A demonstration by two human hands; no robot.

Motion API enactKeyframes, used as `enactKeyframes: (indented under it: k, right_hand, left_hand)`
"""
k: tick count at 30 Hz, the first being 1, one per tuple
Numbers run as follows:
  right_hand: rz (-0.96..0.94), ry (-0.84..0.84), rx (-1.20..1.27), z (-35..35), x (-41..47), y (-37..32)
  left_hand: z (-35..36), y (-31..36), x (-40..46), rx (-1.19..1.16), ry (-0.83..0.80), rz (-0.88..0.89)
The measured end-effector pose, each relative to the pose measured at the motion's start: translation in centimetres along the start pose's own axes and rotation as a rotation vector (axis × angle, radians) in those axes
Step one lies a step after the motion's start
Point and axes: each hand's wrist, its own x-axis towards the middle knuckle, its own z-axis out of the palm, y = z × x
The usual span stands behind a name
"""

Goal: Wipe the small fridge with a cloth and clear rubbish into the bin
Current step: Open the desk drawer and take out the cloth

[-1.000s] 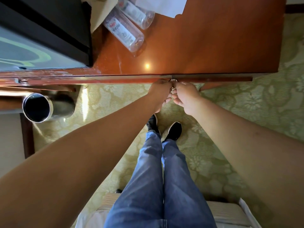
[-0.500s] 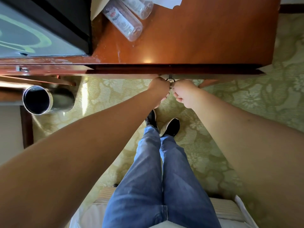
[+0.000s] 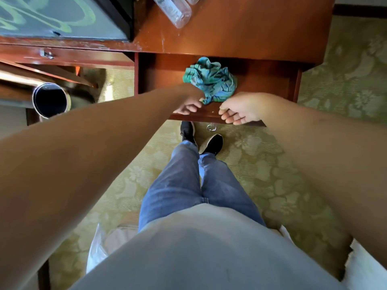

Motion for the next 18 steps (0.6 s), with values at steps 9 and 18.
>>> enactKeyframes:
  k: [9, 18]
  right_hand:
    - [-0.177, 0.481, -0.229, 0.5, 3.7, 0.5]
    - [-0.264, 0.489, -0.568, 3.0, 8.5, -3.5]
  left_hand:
    - [0.0, -2.1, 3.1, -0.016, 0.237, 0.026]
    - [0.0, -2.6, 6.6, 0.023, 0.290, 0.051]
